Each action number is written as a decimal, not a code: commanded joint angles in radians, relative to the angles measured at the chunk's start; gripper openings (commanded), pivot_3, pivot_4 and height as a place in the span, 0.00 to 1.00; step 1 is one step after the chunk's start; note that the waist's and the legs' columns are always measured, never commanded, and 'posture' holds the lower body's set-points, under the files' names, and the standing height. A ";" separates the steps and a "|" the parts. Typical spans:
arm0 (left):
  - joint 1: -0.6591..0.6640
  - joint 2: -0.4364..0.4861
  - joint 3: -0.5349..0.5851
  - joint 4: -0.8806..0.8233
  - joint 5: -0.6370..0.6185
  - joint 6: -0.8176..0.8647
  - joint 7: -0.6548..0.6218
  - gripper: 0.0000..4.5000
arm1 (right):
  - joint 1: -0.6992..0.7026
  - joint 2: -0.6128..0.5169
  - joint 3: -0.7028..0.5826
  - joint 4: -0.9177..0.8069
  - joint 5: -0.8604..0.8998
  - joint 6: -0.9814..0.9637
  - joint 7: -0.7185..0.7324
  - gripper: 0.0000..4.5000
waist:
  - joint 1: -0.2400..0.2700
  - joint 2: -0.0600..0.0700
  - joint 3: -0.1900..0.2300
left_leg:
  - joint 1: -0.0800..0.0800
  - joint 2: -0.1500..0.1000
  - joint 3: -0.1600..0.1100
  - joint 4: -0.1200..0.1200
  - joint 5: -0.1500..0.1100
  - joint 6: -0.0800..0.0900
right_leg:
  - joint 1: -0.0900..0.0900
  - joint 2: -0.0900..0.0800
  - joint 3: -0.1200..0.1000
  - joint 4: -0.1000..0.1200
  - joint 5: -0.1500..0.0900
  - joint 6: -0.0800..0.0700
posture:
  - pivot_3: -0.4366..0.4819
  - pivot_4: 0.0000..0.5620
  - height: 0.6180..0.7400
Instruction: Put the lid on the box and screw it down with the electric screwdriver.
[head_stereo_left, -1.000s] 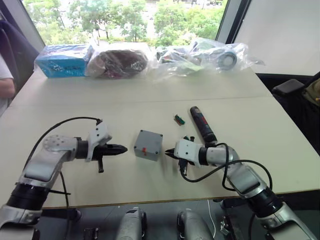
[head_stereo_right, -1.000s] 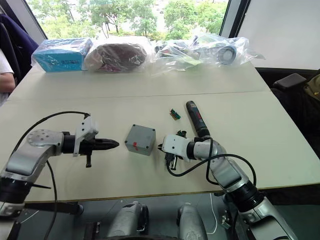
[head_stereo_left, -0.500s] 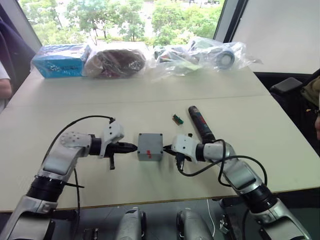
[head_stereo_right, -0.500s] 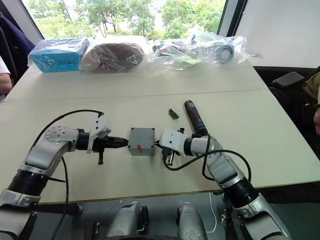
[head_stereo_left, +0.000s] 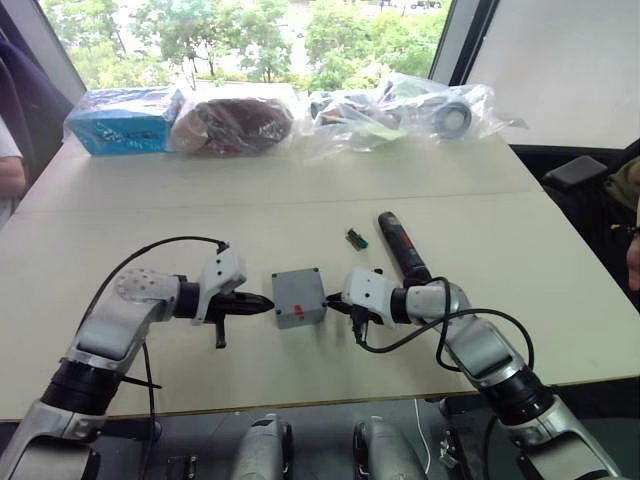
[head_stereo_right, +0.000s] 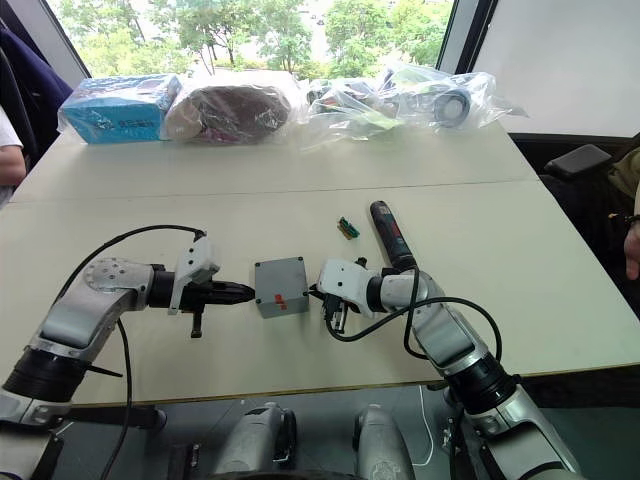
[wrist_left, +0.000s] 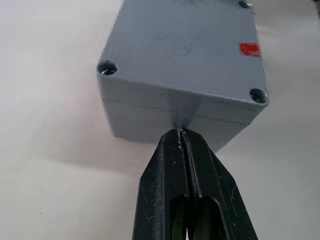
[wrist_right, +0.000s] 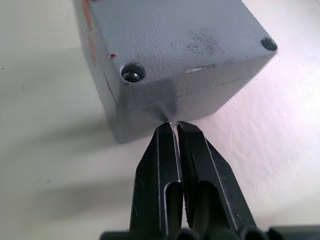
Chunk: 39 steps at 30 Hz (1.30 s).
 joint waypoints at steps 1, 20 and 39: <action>-0.011 -0.004 0.018 -0.018 -0.009 -0.028 0.005 0.00 | -0.001 0.010 0.013 -0.066 0.030 -0.008 0.020 0.03 | 0.000 0.000 0.000 | 0.000 0.000 0.000 0.000 0.000 0.000 | 0.000 0.000 0.000 0.000 0.000 0.000 | 0.48 0.27 1.00; 0.011 0.191 0.185 -0.266 -0.260 0.159 -0.085 0.00 | 0.109 -0.074 -0.318 -0.353 0.207 0.311 -0.083 0.35 | 0.006 0.000 0.001 | -0.011 0.000 0.000 0.001 0.000 0.000 | -0.010 0.000 0.000 0.001 0.001 -0.001 | 0.48 0.27 1.00; -0.093 0.102 0.155 -0.256 -0.305 0.182 -0.019 0.00 | 0.171 0.059 -0.399 -0.265 0.304 0.497 -0.343 0.60 | 0.002 0.000 0.001 | -0.012 -0.001 0.000 0.001 0.000 0.000 | -0.011 0.002 0.000 0.002 0.001 0.000 | 0.48 0.27 1.00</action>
